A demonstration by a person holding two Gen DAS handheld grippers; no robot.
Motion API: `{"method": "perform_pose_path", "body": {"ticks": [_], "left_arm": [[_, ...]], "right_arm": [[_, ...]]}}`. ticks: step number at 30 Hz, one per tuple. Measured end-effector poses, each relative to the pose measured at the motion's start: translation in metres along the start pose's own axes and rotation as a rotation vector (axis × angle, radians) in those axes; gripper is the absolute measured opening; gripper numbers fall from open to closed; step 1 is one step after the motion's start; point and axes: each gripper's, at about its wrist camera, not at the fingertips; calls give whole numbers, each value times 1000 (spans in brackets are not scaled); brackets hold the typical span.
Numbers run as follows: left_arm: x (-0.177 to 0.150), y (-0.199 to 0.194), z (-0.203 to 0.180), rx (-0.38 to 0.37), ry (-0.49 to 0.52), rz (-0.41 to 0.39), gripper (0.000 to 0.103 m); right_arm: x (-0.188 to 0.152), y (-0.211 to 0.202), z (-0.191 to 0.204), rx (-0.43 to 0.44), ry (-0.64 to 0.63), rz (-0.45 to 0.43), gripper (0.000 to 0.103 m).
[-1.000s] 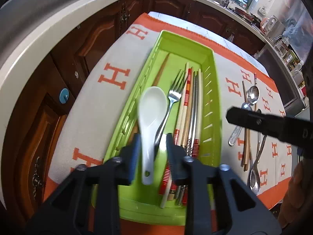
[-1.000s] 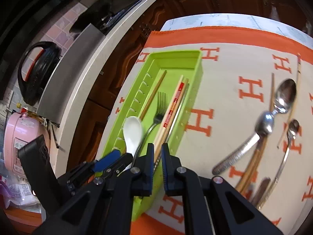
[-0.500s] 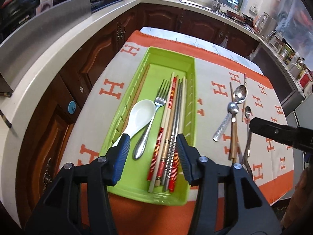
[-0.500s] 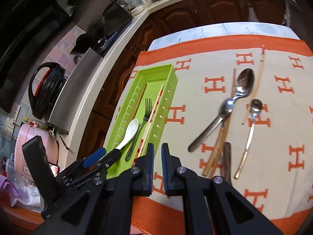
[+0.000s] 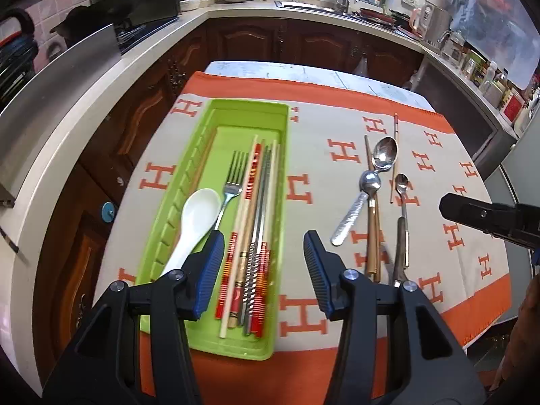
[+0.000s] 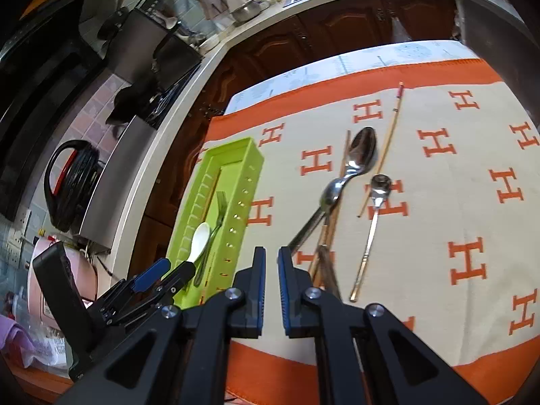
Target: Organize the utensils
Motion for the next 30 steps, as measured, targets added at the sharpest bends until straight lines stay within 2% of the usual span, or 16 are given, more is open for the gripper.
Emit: {"method": "perform_pose_path", "body": {"ticks": [19, 20, 22, 23, 30], "left_arm": [[15, 8, -32, -37, 65, 6, 46], [15, 8, -32, -41, 68, 8, 46], [17, 9, -32, -49, 73, 15, 46], [18, 10, -32, -58, 76, 19, 46], [19, 16, -36, -117, 116, 51, 46]], "right_arm": [[13, -2, -13, -22, 23, 13, 8], [13, -1, -14, -22, 24, 18, 9], [13, 2, -17, -33, 30, 26, 25], [12, 3, -17, -40, 32, 27, 28], [4, 25, -35, -49, 36, 113, 30]]}}
Point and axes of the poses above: each gripper's, at about its wrist camera, not at the fingertips, and y roughly the way its jaws point, z to its left, x to its top, and after that the axes turned 6 degrees about z, right-handed
